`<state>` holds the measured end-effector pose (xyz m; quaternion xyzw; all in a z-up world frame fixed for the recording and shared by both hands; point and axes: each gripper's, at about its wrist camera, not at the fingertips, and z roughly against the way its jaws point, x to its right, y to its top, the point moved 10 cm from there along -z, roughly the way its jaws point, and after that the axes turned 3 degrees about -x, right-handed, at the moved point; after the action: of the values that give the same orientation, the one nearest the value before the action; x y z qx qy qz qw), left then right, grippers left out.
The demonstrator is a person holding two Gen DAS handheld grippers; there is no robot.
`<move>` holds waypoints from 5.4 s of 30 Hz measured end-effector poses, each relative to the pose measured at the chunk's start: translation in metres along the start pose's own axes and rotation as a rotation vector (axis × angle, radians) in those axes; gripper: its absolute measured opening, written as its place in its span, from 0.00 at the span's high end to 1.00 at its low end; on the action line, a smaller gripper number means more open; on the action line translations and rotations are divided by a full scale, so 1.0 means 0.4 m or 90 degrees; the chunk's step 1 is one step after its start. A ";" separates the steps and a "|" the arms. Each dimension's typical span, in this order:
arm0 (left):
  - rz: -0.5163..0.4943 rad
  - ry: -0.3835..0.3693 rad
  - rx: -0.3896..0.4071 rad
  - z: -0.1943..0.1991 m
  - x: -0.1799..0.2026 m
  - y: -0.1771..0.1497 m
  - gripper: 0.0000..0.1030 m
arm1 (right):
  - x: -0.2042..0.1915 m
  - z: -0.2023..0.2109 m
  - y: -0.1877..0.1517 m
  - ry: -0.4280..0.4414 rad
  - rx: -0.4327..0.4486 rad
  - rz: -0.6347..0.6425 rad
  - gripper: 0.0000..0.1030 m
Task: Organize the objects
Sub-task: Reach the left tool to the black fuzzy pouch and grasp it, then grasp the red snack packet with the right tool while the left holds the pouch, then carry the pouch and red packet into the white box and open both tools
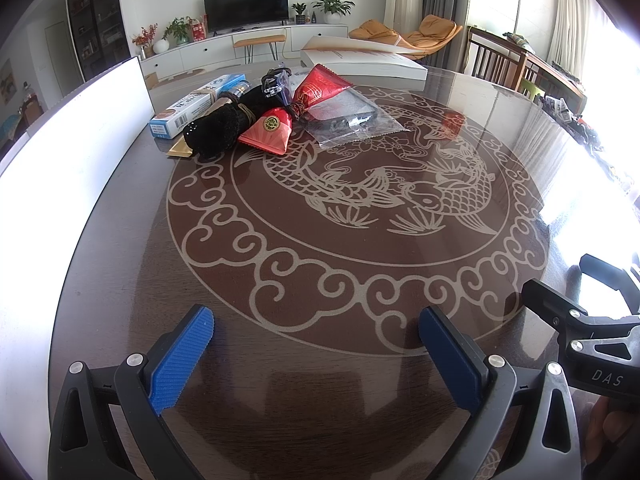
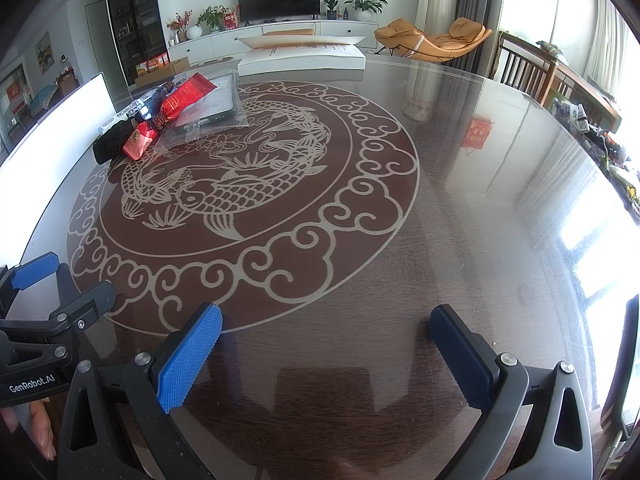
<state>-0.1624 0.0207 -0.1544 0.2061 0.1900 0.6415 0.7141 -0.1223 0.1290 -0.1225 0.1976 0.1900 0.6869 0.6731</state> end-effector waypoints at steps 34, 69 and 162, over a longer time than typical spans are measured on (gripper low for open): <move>0.102 0.009 -0.050 0.031 -0.128 0.014 0.24 | -0.001 0.001 -0.001 0.001 0.000 0.000 0.00; 0.087 0.056 -0.007 0.061 -0.233 -0.094 0.01 | -0.002 0.001 -0.001 0.002 0.000 0.000 0.00; 0.255 0.084 0.057 0.428 -0.873 -0.095 0.71 | -1.062 0.456 0.173 0.434 -0.014 0.262 0.83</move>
<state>-0.0754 -0.3386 -0.0280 0.2287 0.2201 0.7737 0.5483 -0.0780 -0.2979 0.0623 -0.0152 0.3518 0.8356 0.4216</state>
